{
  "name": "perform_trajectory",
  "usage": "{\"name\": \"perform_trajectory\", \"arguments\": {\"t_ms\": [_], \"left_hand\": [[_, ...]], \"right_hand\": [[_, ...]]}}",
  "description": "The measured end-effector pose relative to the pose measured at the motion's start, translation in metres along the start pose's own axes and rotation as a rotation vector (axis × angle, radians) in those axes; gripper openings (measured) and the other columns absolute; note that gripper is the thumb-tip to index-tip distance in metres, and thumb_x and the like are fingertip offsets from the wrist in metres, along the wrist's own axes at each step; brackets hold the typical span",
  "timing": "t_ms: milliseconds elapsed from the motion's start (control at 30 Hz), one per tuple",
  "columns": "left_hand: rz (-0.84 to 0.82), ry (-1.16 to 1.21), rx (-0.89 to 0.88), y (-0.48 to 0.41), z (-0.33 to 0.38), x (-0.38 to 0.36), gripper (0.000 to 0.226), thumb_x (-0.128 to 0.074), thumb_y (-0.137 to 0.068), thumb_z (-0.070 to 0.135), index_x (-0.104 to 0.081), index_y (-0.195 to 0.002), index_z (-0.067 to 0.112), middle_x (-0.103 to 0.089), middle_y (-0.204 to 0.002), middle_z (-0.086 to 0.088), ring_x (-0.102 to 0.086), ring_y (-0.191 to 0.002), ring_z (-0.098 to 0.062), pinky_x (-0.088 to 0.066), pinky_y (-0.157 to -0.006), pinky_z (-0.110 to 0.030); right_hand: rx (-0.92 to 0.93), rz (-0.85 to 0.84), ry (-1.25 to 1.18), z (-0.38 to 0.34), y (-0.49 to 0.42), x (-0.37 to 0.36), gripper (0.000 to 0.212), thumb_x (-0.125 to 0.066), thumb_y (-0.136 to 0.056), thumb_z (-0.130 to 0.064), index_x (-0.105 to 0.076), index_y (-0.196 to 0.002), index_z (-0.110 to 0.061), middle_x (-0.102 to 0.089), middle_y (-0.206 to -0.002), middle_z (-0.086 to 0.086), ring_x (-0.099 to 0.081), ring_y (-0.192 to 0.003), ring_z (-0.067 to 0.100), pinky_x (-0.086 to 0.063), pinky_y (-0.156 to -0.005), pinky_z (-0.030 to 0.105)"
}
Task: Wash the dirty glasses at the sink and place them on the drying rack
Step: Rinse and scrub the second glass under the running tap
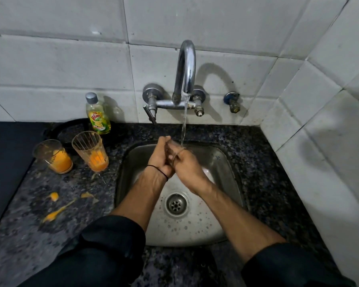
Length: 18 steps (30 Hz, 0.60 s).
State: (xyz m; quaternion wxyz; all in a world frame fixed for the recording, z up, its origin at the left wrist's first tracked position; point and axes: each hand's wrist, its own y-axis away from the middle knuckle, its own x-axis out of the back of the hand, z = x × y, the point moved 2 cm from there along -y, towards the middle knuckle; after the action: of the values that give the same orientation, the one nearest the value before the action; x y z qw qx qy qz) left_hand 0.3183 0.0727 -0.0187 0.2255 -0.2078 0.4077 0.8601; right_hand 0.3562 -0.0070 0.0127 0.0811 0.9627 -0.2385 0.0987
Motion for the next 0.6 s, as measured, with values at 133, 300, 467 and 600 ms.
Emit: {"name": "perform_trajectory", "arguments": {"t_ms": [133,300,467,600], "left_hand": [[0.087,-0.108,-0.007,-0.005,-0.007,-0.001,0.033,-0.068,-0.084,0.033,-0.064,-0.105,0.008,-0.068,-0.098,-0.018,-0.067,-0.079,-0.028,-0.059,-0.056,-0.035],[0.094,-0.047,0.025,-0.001,-0.014,0.003,0.035,-0.059,-0.093,0.032,-0.076,-0.082,0.003,-0.074,-0.083,-0.017,-0.071,-0.071,-0.022,-0.055,-0.05,-0.025],[-0.012,-0.022,0.055,0.005,-0.012,0.011,0.042,-0.052,-0.096,0.037,-0.063,-0.069,0.006,-0.061,-0.071,-0.012,-0.065,-0.063,-0.02,-0.059,-0.07,-0.032],[-0.024,-0.059,0.036,0.005,-0.006,0.01,0.027,-0.06,-0.091,0.038,-0.059,-0.086,0.012,-0.057,-0.084,-0.011,-0.061,-0.074,-0.022,-0.058,-0.07,-0.031]], "right_hand": [[-0.029,-0.245,0.195,0.017,0.0,0.016,0.043,-0.036,-0.103,-0.059,-0.043,-0.144,-0.049,-0.05,-0.149,-0.014,-0.043,-0.138,0.002,-0.033,-0.118,0.034],[-0.239,-0.176,0.071,0.017,-0.004,0.002,0.039,-0.043,-0.099,-0.06,-0.062,-0.122,-0.035,-0.066,-0.128,0.006,-0.061,-0.12,0.016,-0.047,-0.106,0.038],[-0.383,-0.099,-0.825,0.014,-0.004,-0.004,0.036,-0.038,-0.1,0.013,-0.058,-0.129,0.004,-0.061,-0.133,0.019,-0.053,-0.133,0.027,-0.048,-0.105,0.029],[-0.222,0.025,-0.284,0.018,-0.006,-0.016,0.032,-0.041,-0.104,-0.004,-0.057,-0.131,-0.005,-0.064,-0.129,0.014,-0.056,-0.128,0.025,-0.043,-0.113,0.037]]}}
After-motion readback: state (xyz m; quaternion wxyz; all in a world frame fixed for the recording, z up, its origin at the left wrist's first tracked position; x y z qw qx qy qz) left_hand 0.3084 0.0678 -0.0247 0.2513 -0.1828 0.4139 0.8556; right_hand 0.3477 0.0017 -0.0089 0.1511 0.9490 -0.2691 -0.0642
